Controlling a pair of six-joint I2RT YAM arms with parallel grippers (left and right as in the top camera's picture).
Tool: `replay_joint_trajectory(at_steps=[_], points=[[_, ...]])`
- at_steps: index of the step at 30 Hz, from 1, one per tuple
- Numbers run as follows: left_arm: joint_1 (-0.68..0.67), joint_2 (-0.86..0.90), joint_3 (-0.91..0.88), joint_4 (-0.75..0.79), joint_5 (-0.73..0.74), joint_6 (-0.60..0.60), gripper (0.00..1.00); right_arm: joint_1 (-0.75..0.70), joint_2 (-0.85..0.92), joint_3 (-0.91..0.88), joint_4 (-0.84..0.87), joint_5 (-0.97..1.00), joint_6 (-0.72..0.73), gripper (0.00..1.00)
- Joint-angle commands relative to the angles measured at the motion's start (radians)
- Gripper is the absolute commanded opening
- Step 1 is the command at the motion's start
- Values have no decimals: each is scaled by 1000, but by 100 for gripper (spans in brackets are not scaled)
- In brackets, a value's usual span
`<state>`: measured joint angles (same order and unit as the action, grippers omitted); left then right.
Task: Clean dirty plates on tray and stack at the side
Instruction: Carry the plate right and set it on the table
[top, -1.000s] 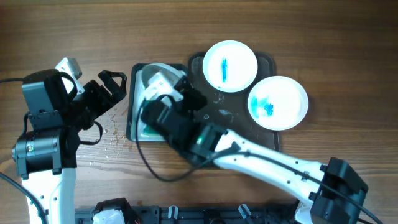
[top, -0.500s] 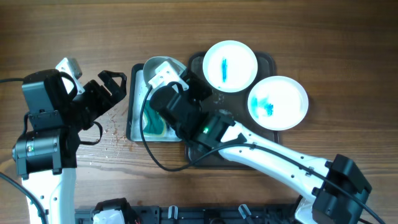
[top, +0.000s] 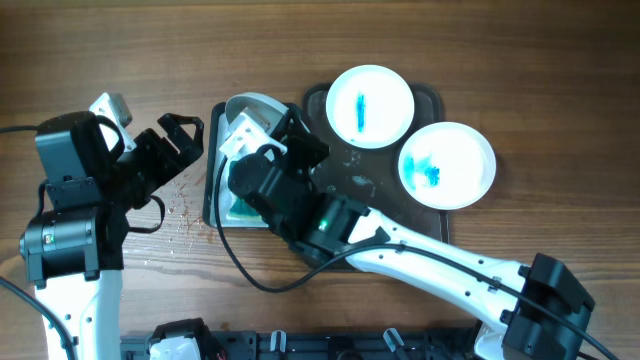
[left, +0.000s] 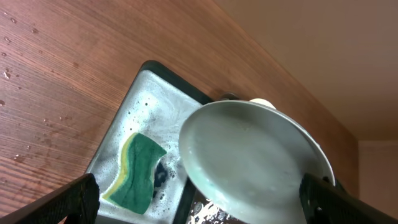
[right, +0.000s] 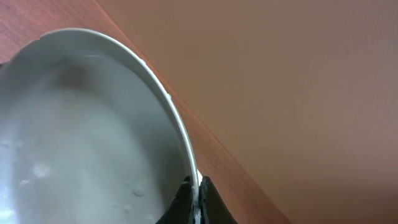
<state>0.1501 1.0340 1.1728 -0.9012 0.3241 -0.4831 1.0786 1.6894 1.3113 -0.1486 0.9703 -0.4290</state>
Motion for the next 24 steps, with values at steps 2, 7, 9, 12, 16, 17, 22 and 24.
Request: replay_joint_trajectory(at_steps=[2, 7, 9, 12, 16, 17, 22, 24], points=[[5, -4, 13, 1, 16, 5, 100, -8, -24, 13, -18, 26, 136, 4], [5, -4, 13, 0, 16, 5, 100, -150, -24, 13, -292, -441, 661, 4], [5, -4, 13, 1, 16, 5, 100, -249, -25, 13, -355, -769, 777, 4], [5, -4, 13, 1, 16, 5, 100, -407, -61, 13, -364, -1116, 804, 4], [5, -4, 13, 1, 16, 5, 100, -679, -163, 13, -378, -1393, 886, 4], [5, -4, 13, 1, 16, 5, 100, -757, -188, 13, -393, -1424, 908, 4], [5, -4, 13, 1, 16, 5, 100, -1129, -252, 13, -509, -1442, 951, 4], [5, -4, 13, 1, 16, 5, 100, -1309, -244, 13, -577, -1400, 953, 4]])
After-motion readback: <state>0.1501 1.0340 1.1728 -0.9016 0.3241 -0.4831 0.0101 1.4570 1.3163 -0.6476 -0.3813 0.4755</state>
